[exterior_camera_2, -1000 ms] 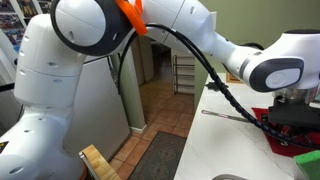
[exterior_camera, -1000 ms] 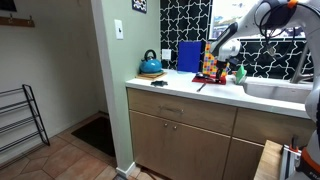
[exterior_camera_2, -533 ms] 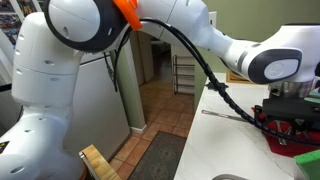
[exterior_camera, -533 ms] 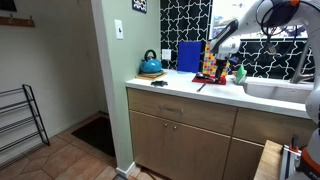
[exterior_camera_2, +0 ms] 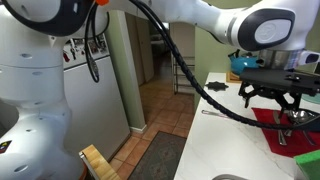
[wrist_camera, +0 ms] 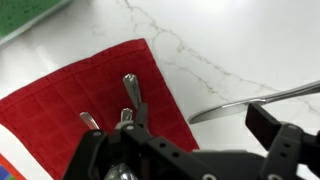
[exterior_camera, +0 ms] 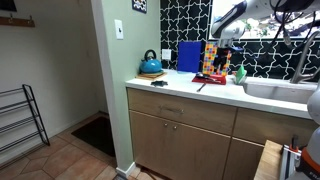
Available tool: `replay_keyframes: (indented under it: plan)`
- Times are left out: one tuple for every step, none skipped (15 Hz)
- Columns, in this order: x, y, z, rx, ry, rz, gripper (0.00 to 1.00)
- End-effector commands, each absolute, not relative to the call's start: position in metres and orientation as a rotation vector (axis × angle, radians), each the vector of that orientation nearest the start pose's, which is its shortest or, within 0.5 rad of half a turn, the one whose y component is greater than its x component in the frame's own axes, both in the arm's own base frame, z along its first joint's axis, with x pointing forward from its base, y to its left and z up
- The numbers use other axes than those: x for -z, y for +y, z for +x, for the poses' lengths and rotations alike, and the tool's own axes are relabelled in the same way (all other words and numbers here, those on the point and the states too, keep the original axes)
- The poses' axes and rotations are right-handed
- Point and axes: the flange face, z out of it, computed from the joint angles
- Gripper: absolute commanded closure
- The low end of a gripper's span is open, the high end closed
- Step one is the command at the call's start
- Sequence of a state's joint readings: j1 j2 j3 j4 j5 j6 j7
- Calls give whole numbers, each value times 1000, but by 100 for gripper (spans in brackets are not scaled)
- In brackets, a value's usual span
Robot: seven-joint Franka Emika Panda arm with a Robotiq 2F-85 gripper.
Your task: Pick up the table knife and put it on the red towel
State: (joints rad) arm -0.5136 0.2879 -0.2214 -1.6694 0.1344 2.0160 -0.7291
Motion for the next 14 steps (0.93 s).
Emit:
replay_keyframes:
  plan:
    - [-470,-392,470,154,325,-3071,0]
    - [-476,-387,465,164,402,-3065,0]
    - [-482,-383,460,197,489,-3067,0]
    - [-485,-377,455,215,556,-3068,0]
    - [-488,-371,449,234,607,-3071,0]
    - [-492,-367,443,269,668,-3071,0]
    - [-494,-363,436,294,712,-3076,0]
    - [-495,-359,430,314,730,-3091,0]
    - [-495,-355,425,289,707,-3135,0]
    - [-499,-370,445,280,680,-3108,0]
    - [-499,-365,439,279,686,-3123,0]
    - [-499,-362,434,278,690,-3126,0]
    - [-499,-359,432,279,689,-3126,0]
    - [-499,-358,431,279,688,-3125,0]
